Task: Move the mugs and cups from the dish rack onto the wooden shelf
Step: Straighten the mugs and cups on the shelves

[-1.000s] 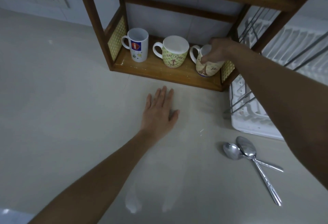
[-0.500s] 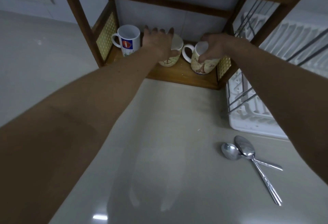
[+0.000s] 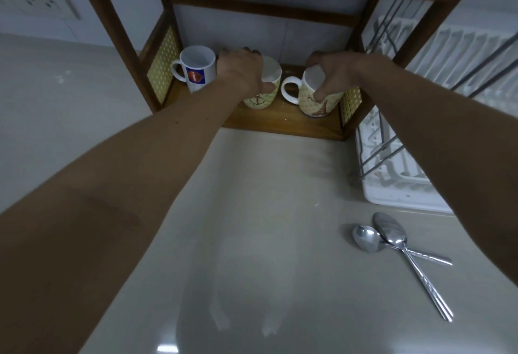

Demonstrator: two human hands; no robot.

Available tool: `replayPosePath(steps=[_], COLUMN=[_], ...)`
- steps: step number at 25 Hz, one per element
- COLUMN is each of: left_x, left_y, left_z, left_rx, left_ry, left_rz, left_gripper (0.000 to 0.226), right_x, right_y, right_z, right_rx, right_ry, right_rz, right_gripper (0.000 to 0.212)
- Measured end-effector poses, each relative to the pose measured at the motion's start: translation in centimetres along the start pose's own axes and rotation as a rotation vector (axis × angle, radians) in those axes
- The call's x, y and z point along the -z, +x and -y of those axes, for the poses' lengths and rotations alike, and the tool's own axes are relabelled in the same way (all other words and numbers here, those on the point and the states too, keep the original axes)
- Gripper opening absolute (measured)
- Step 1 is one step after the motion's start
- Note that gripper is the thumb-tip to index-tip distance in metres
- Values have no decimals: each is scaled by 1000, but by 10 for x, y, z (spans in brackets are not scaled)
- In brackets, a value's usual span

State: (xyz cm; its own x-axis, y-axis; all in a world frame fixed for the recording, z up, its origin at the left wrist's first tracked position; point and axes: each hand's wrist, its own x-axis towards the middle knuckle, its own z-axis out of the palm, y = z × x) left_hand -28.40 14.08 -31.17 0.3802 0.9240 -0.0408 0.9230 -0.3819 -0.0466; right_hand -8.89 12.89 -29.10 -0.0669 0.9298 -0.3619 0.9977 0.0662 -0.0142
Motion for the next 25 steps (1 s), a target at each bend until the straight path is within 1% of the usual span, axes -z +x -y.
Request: replayPosePath(steps=[8,11,13,15,16,19,20,22,25], left_x=[-6,-6,-9,-13,-15,-18,-19,-21,-23], left_y=[-1,0,-2,-10,-17,-49,-64,-93,-133], left_z=[4,4,3,1,-1,-10,-13,-19,-32], left_rx=[23,24,20,1,-17,-90,-111,-125,-98], left_ry=[-38,-51,-49,-69,-98,-212,-272,-443,-731], left_rz=[-14,11,32,27,17,-52,-96,-185,-218], left_gripper=[68,68,72,74,73,64,59,49,45], right_x=[-3,-5,-9,-17,-22,-38,-45,-59,-84], right_y=[2,0,-5,-18,-28,-66,-82,-114,-155], right_z=[-3,-1,3,11,17,38,46,61,77], right_rx=[25,23,13,-12,-28,-78,-79,-59,-62], right_ry=[28,45,86,180,225,333,363,421,403], right_rz=[20,13,-7,-78,-148,-430,-496,-575,-644], right_gripper=[86,84,87,92,92,75,71,71,72])
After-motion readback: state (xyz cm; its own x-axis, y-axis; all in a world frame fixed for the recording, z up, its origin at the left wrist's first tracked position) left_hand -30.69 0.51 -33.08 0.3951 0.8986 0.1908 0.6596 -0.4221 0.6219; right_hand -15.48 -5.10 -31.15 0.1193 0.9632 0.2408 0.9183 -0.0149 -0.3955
